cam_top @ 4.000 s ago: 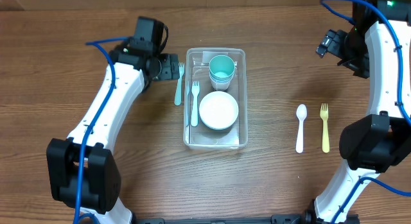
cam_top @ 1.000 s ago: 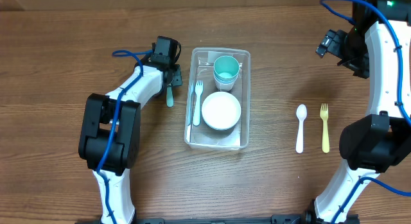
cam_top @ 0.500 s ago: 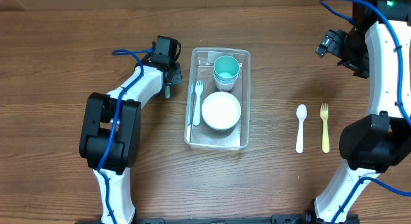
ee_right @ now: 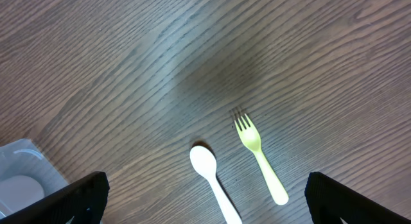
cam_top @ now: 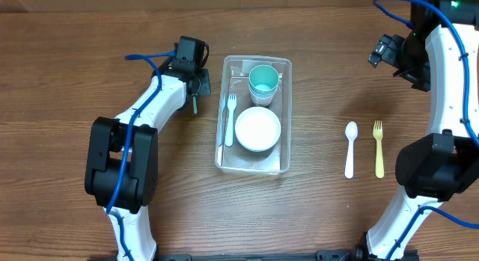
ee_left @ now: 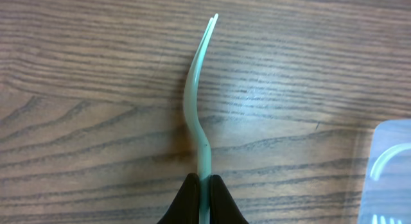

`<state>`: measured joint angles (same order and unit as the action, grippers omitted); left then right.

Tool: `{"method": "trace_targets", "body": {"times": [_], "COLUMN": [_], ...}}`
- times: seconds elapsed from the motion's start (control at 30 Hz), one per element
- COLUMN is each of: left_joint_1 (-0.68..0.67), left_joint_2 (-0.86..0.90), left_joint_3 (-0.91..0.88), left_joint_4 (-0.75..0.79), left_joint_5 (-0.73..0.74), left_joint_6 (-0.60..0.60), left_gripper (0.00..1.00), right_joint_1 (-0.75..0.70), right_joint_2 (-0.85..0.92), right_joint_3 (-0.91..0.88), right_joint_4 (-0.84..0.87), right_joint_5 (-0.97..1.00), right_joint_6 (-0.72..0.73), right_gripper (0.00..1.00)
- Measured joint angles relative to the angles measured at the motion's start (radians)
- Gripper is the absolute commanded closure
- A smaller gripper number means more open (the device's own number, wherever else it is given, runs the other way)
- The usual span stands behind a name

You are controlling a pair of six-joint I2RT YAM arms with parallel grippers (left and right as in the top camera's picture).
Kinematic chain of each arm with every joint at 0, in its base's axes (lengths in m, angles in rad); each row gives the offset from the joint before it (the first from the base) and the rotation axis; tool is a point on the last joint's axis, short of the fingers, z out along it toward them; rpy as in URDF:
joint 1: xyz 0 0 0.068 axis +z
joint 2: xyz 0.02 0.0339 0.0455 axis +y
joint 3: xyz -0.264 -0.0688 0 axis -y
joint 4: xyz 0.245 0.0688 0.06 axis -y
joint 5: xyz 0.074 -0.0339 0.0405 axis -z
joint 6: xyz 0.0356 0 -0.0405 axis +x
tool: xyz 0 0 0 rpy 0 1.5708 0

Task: Pack container
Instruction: 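Lower the white fork into the container's left side and open the left gripper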

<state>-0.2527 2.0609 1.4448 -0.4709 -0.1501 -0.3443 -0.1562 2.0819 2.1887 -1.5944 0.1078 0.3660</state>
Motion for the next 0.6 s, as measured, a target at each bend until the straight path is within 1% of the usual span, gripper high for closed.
{"method": "trace_targets", "body": {"times": [0.33, 0.5, 0.6], "left_joint_1": [0.0, -0.002, -0.026], "left_joint_2": [-0.026, -0.177, -0.275], "left_joint_3": [0.0, 0.0, 0.0], "left_joint_4": [-0.034, -0.09, -0.136], "left_joint_5": [0.0, 0.0, 0.013], "left_joint_6": [0.0, -0.013, -0.024], "left_gripper": [0.96, 0.96, 0.96], "right_joint_1": [0.0, 0.0, 0.0], "right_joint_2": [0.0, 0.0, 0.0], "right_joint_3": [0.0, 0.0, 0.0], "right_joint_4": [0.0, 0.0, 0.0], "right_joint_5": [0.0, 0.0, 0.0], "right_joint_6": [0.0, 0.0, 0.0], "right_gripper": [0.0, 0.0, 0.0]}}
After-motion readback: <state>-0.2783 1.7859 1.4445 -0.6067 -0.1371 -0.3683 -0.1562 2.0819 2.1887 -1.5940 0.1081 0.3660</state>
